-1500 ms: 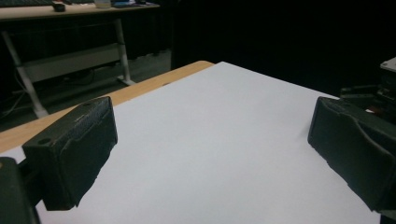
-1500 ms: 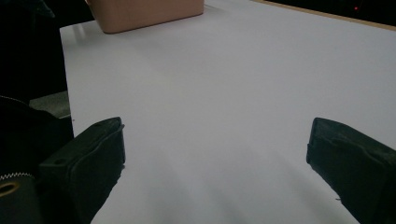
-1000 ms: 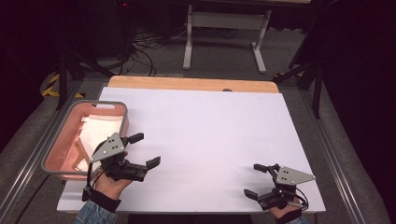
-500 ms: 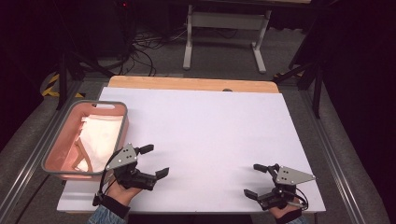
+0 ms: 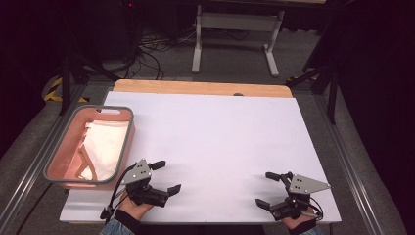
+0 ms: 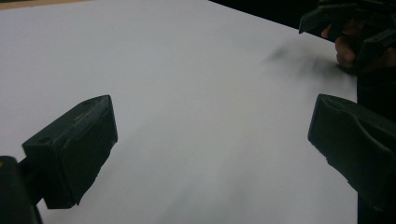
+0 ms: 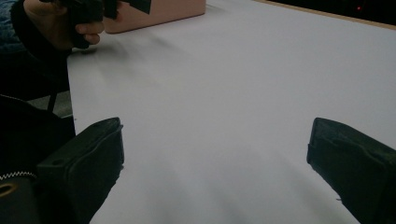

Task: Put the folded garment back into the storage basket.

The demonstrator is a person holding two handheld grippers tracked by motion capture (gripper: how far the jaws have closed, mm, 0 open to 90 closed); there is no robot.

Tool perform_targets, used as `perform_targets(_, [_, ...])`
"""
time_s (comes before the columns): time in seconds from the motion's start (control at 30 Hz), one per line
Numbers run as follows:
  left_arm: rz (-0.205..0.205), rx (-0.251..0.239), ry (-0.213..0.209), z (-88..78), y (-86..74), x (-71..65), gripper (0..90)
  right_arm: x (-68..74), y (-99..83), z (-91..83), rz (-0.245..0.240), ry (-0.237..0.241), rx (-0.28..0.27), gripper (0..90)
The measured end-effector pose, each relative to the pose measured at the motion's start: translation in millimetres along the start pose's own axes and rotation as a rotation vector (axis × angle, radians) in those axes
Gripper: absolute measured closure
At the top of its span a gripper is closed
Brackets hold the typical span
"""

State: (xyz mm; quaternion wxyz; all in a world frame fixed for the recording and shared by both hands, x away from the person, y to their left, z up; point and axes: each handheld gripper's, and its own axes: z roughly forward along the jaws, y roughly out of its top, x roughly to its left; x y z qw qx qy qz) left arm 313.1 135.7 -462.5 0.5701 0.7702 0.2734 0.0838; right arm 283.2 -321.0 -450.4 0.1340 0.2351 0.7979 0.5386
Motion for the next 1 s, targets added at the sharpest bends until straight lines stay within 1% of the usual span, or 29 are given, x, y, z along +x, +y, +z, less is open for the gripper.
perform_targets(0.03, [-0.010,0.001,-0.006,0.7,-3.1,-0.1,2.3,-0.1,-0.1,0.0,-0.001,0.001,0.001,4.3])
perform_targets(0.1, [-0.015,0.003,-0.008,1.2,-7.4,-0.7,2.3,-0.4,-0.5,0.2,0.002,-0.001,0.002,4.3])
perform_targets(0.13, [-0.010,0.000,-0.005,1.0,-8.4,-1.9,2.3,-0.6,-0.7,0.3,0.003,0.000,0.004,4.2])
perform_targets(0.17, [0.010,-0.010,0.005,-0.1,-8.3,-3.7,2.2,-0.7,-0.8,0.5,0.003,0.000,0.005,4.2])
perform_targets(0.2, [0.018,-0.015,0.009,-0.3,-8.5,-4.4,2.2,-0.7,-1.0,0.7,0.003,0.001,0.006,4.2])
perform_targets(0.27, [0.022,-0.013,0.009,0.2,-9.0,-4.6,2.0,-0.8,-1.4,1.0,0.006,0.002,0.009,4.1])
perform_targets(0.47, [0.054,0.003,0.021,1.5,-8.5,-7.1,1.9,-1.5,-1.7,1.0,0.006,0.001,0.009,3.9])
perform_targets(0.57, [0.050,0.002,0.026,1.3,-8.5,-7.2,1.8,-1.3,-1.6,0.9,0.007,0.000,0.008,3.9])
perform_targets(0.7, [0.022,0.004,0.045,0.7,-8.6,-6.9,1.7,-1.4,-1.6,0.8,0.008,-0.002,0.007,3.8])
perform_targets(0.8, [0.026,0.005,0.050,0.0,-8.1,-6.3,1.8,-1.3,-1.6,0.7,0.008,-0.002,0.007,3.8])
perform_targets(1.0, [0.036,0.006,0.041,-1.3,-6.7,-6.6,1.7,-1.4,-1.6,0.5,0.013,-0.003,0.005,3.7])
